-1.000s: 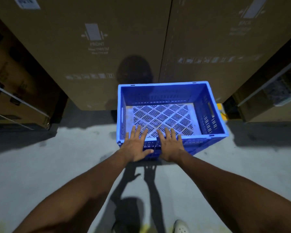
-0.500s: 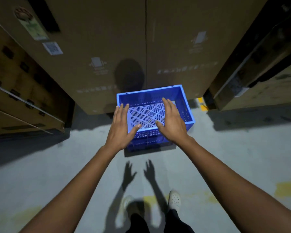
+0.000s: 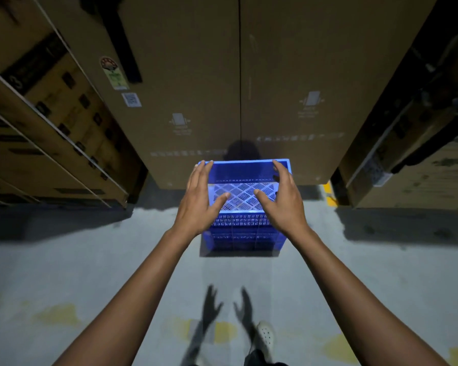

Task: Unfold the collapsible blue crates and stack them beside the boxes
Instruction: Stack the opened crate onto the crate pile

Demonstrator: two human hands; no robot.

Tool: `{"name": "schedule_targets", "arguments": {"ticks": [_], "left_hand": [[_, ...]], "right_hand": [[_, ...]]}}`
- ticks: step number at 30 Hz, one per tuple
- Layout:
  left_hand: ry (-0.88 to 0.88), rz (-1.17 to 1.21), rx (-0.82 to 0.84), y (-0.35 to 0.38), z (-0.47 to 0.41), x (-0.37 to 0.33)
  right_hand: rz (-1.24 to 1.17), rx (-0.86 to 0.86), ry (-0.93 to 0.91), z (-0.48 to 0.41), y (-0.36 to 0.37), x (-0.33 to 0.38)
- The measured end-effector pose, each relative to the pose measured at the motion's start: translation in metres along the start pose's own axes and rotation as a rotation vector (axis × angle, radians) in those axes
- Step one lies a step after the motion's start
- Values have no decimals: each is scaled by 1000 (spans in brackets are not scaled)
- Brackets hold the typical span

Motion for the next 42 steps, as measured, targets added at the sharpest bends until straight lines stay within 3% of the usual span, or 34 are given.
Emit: {"name": "schedule_targets", "arguments": {"ticks": [15,27,35,42], "left_hand": [[149,92,-186,-90,160,-100],[83,92,-310,-120,296,-150],[82,9,-397,-100,372,-218],[-35,-67,-366,-22,475,-270]], "right_hand": [[29,16,-200,162,-78,88],[-47,43,-352,275,-143,131],[-166,83,-418,332,-200,104],[-289,224,-372,420,-235,31]]}}
Point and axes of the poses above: each hand's wrist, its own z-axis away from the middle knuckle, its own y-axis out of the palm, x = y × z, the point moved 7 cm from there along -z, towards the middle knuckle, and after that the axes turned 7 degrees about z, right-handed, at the moved point
